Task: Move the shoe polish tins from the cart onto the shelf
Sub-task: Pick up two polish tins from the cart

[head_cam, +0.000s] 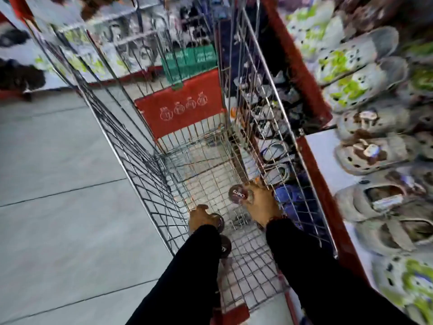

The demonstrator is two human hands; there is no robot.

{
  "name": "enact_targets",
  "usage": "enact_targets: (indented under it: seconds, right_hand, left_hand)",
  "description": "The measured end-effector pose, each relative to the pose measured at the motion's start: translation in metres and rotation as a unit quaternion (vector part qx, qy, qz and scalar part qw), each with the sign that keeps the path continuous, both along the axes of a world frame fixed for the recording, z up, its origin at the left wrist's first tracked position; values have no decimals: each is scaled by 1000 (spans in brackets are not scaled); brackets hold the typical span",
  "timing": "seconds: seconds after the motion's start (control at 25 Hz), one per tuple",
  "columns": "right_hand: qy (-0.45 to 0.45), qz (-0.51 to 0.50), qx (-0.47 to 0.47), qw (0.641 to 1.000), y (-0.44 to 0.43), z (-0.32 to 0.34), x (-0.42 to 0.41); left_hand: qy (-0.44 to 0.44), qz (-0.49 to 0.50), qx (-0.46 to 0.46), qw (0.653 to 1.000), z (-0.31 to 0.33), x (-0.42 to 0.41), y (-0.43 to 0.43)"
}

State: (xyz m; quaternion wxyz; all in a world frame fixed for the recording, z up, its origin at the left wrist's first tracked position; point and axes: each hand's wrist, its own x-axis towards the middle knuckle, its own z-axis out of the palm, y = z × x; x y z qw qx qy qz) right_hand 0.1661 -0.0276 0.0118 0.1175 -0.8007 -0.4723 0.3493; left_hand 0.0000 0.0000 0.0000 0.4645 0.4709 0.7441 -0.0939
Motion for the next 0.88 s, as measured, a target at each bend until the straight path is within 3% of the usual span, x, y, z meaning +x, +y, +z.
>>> enact_targets:
  seconds: [0.12, 0.36, 0.52, 0.68, 0.88]
  right_hand:
    - [-14, -45, -40, 998, 15, -42, 6]
    - [-36, -22, -118, 992, 27, -91, 5]
    - [11, -109, -65, 992, 23, -101, 9]
    - [122, -256, -31, 958, 15, -94, 13]
    - [169, -337, 5, 926, -1, -59, 15]
  left_hand:
    - [77, 10, -44, 996, -37, 6, -10]
    - [81, 16, -12, 996, -76, 9, -20]
    - [45, 28, -12, 999, -83, 5, -15]
    - [10, 38, 39, 998, -74, 9, -1]
    - [-107, 181, 21, 977, -33, 10, 8]
